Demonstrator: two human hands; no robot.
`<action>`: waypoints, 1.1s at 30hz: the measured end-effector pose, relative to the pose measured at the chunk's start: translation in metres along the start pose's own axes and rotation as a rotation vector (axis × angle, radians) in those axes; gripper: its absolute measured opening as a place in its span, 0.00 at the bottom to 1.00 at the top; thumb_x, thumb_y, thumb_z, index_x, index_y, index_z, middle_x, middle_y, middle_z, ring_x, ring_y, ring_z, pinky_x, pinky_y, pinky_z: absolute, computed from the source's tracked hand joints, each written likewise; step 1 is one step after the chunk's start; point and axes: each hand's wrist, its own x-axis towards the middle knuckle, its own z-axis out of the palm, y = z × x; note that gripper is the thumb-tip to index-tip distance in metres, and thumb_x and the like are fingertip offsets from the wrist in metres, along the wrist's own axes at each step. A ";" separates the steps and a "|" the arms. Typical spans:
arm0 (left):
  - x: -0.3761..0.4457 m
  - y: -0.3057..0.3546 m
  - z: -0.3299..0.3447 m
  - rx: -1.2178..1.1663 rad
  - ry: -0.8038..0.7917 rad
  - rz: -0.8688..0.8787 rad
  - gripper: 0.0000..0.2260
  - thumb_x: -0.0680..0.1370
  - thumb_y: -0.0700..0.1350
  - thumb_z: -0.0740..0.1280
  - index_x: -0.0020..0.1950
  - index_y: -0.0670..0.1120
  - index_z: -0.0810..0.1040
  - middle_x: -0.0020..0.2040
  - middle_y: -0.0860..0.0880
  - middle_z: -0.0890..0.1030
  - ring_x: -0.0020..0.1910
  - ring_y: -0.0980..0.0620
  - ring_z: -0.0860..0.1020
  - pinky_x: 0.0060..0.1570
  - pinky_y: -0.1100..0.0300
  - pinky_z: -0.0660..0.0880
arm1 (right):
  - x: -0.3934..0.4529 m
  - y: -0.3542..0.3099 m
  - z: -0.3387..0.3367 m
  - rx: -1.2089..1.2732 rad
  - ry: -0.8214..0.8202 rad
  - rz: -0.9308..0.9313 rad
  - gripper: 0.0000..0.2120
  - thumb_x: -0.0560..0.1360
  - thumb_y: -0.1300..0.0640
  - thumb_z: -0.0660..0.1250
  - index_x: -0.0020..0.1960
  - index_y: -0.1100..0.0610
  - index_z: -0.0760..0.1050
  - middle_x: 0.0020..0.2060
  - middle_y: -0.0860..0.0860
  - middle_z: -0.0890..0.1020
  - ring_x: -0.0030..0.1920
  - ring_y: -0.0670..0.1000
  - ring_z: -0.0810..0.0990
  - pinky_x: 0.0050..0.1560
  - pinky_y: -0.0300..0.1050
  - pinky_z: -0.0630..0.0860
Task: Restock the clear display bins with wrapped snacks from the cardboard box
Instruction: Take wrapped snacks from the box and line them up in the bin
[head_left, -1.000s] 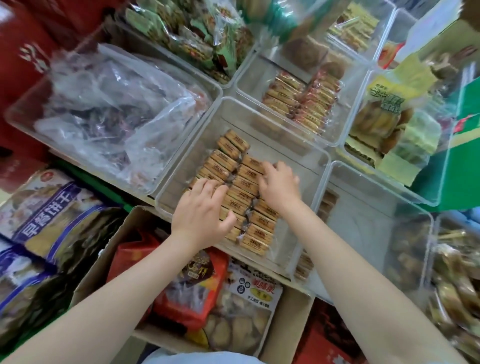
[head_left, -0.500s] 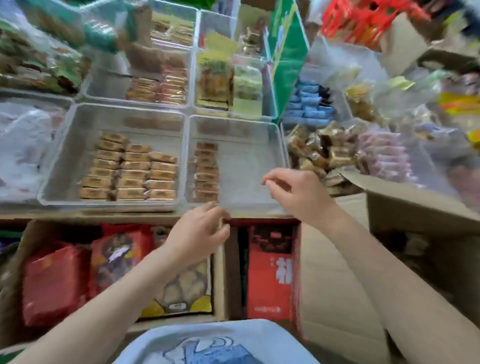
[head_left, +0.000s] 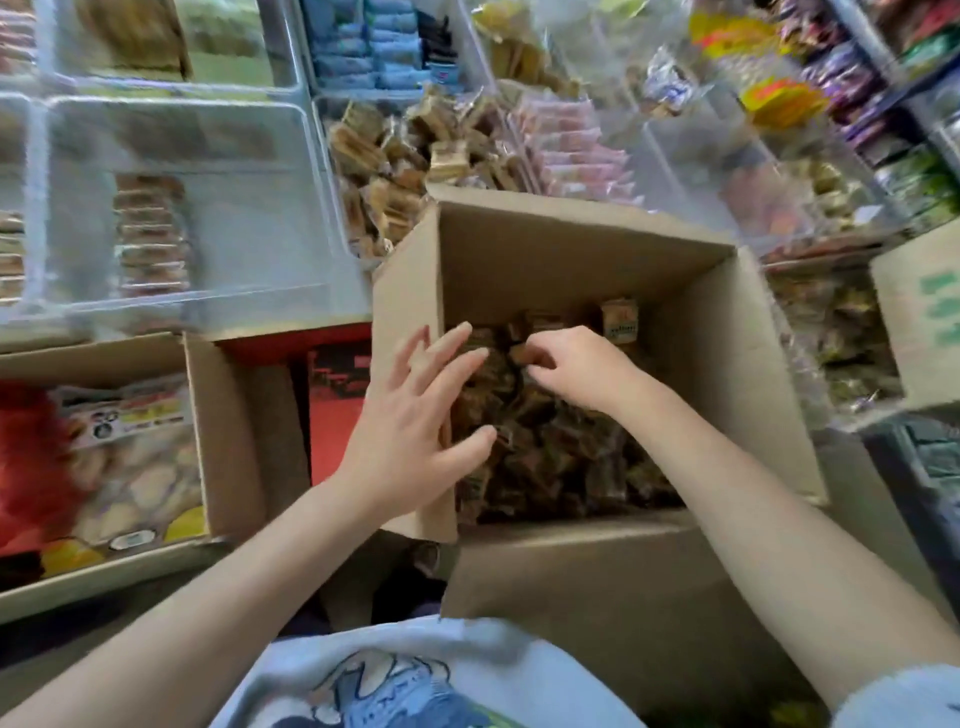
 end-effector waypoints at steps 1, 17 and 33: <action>0.000 0.000 0.003 -0.019 0.004 -0.019 0.30 0.77 0.64 0.57 0.79 0.58 0.62 0.81 0.61 0.53 0.81 0.56 0.42 0.75 0.58 0.37 | 0.006 0.007 0.012 -0.054 -0.087 0.013 0.07 0.80 0.52 0.65 0.56 0.51 0.79 0.50 0.47 0.80 0.47 0.50 0.78 0.46 0.46 0.77; -0.003 0.005 -0.002 0.011 -0.080 -0.130 0.39 0.72 0.65 0.60 0.81 0.62 0.52 0.80 0.67 0.48 0.81 0.57 0.41 0.78 0.38 0.50 | 0.071 0.051 0.142 -0.083 -0.265 -0.101 0.39 0.75 0.47 0.72 0.78 0.53 0.56 0.66 0.55 0.76 0.62 0.58 0.78 0.58 0.48 0.76; -0.001 -0.001 -0.070 -1.168 0.275 -0.542 0.27 0.74 0.60 0.71 0.69 0.49 0.73 0.57 0.47 0.84 0.55 0.48 0.83 0.53 0.53 0.79 | -0.014 -0.073 -0.062 1.405 -0.329 -0.424 0.25 0.71 0.69 0.68 0.66 0.58 0.69 0.60 0.61 0.77 0.59 0.58 0.80 0.63 0.54 0.77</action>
